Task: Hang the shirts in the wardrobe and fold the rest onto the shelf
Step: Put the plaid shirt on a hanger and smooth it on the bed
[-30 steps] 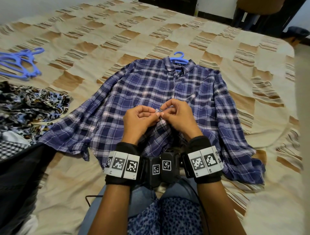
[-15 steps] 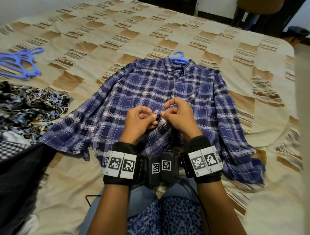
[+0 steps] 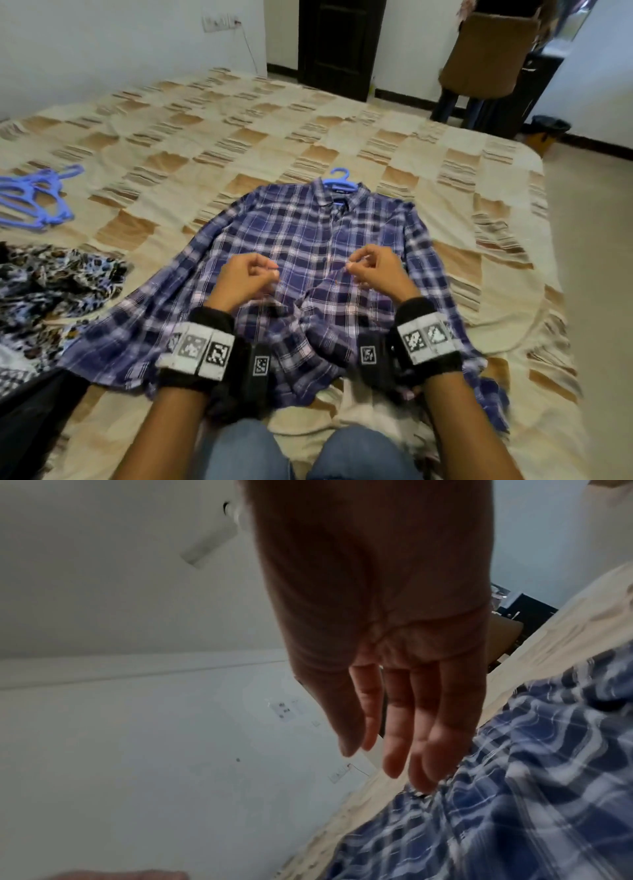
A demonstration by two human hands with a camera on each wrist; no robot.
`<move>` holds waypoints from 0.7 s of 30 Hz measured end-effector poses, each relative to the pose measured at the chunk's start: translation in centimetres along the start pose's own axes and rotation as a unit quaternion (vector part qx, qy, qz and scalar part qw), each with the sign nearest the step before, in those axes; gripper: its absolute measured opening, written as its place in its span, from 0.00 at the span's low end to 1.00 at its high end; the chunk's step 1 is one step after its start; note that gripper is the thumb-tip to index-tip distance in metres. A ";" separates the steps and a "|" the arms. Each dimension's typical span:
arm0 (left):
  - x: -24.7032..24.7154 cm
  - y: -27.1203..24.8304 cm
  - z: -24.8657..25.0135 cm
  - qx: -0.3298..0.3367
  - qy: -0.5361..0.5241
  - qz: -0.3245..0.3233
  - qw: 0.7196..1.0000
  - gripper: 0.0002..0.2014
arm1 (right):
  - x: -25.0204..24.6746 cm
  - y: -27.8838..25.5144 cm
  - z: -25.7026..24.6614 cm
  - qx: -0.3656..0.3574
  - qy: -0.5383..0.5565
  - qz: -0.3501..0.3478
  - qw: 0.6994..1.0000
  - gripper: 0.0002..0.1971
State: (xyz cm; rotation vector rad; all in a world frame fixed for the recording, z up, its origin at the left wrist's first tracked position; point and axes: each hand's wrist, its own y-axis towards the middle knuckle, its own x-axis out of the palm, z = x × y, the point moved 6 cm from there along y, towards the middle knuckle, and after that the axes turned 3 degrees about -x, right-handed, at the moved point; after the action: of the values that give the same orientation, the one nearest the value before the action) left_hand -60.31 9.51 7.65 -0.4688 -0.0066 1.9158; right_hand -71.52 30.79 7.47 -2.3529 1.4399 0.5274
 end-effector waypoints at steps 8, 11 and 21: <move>-1.0 17.6 0.1 -0.024 0.339 -0.054 0.939 0.07 | -5.9 21.5 6.7 0.000 -0.276 0.040 0.960 0.20; -0.7 23.1 -0.5 -0.036 0.381 -0.046 0.923 0.20 | -6.3 28.4 9.4 0.015 -0.363 0.007 0.932 0.31; -2.9 25.4 -4.3 -0.130 0.352 -0.132 0.918 0.35 | -6.5 34.0 9.0 0.068 -0.269 -0.044 0.960 0.17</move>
State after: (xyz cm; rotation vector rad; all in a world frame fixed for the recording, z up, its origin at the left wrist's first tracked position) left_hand -80.64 -3.94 -1.09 -1.2531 0.1409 1.3983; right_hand -105.96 25.25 -0.34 -1.9441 1.0751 0.9254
